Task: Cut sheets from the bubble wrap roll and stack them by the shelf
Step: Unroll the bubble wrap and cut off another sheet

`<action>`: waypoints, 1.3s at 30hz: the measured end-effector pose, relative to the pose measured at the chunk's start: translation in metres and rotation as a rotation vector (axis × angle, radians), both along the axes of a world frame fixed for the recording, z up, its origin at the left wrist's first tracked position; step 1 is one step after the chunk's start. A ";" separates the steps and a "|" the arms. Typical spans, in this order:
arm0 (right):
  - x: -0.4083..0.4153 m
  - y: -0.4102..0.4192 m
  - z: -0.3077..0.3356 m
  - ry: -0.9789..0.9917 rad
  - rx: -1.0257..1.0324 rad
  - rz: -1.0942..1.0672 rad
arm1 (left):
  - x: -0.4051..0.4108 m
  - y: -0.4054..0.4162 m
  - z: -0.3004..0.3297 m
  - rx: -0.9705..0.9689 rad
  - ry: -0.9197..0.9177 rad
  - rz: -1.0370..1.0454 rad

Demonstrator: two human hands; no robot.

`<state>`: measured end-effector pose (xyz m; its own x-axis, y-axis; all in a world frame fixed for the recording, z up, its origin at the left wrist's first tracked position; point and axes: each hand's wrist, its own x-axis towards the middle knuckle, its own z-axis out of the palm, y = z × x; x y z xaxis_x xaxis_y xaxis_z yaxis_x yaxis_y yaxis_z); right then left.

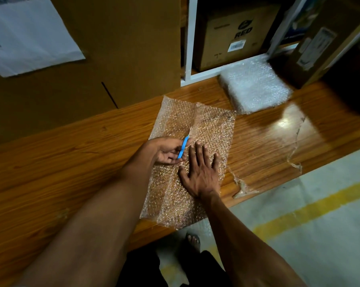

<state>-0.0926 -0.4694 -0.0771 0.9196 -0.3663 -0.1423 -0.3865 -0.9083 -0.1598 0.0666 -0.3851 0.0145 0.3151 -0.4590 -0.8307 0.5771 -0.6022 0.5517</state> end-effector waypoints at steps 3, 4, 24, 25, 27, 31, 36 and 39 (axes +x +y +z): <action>0.001 0.001 0.000 -0.013 0.012 -0.008 | -0.001 -0.003 -0.004 0.000 -0.036 0.038; 0.002 0.001 -0.001 -0.015 0.013 -0.009 | -0.001 -0.003 -0.006 -0.008 -0.036 0.058; 0.001 0.001 0.004 -0.006 0.006 -0.004 | 0.011 -0.016 -0.006 -0.029 -0.060 0.005; 0.001 0.001 0.004 -0.005 0.007 -0.004 | 0.012 -0.018 -0.007 -0.031 -0.062 0.008; 0.002 0.001 0.005 -0.006 0.006 -0.004 | 0.013 -0.023 -0.009 -0.037 -0.070 0.033; 0.002 0.001 0.004 -0.006 0.000 -0.007 | 0.019 -0.030 -0.017 -0.053 -0.081 0.091; 0.003 0.000 0.002 -0.005 0.002 -0.013 | 0.024 -0.032 -0.020 -0.038 -0.118 0.108; 0.002 0.000 0.003 -0.010 0.012 -0.009 | 0.027 -0.031 -0.019 -0.018 -0.116 0.079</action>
